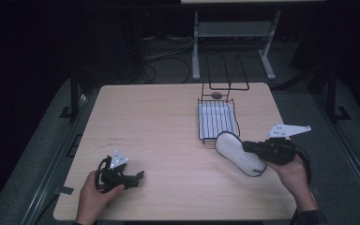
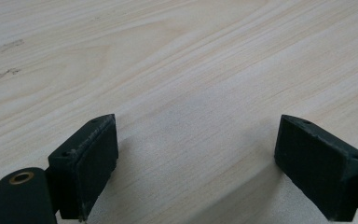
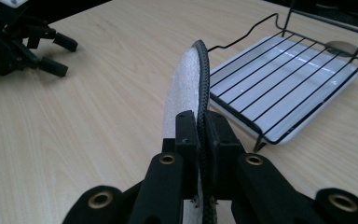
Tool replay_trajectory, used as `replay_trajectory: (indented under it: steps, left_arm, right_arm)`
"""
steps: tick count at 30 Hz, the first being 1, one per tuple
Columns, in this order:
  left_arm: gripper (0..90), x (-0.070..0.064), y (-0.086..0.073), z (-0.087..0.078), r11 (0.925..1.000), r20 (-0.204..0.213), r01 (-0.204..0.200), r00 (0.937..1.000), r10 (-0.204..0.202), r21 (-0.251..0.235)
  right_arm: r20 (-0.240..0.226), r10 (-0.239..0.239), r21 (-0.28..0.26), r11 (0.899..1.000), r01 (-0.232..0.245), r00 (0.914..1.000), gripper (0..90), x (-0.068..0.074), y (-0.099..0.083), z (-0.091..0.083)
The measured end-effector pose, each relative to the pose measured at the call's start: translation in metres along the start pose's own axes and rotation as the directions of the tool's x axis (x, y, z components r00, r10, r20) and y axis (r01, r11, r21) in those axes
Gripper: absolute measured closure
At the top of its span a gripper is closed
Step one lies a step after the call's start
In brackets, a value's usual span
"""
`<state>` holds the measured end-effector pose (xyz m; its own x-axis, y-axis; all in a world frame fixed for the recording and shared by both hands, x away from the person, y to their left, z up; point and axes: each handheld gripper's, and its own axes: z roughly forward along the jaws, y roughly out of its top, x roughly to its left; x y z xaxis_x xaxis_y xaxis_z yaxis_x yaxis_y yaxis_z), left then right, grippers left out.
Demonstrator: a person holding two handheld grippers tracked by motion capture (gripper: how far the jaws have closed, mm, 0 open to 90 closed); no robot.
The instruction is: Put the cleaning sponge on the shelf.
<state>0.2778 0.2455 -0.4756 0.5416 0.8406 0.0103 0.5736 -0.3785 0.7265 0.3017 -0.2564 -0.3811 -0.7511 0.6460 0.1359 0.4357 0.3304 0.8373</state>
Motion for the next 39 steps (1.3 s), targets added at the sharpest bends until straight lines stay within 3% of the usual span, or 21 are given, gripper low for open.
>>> replay_trajectory:
  steps: [17, 39]
  left_arm:
    - [12.6, 0.0, 0.0, 0.0, 1.0, -0.001, 0.003, 1.0, -0.003, 0.0]
    - [12.6, 0.0, 0.0, 0.0, 1.0, 0.0, 0.0, 1.0, 0.0, 0.003]
  right_arm:
    - [0.041, 0.035, -0.053, 0.998, -0.033, 0.9985, 84.4, -0.024, 0.014, -0.002]
    - [0.045, 0.075, -0.073, 0.995, -0.071, 0.9962, 84.4, -0.053, 0.045, 0.028]
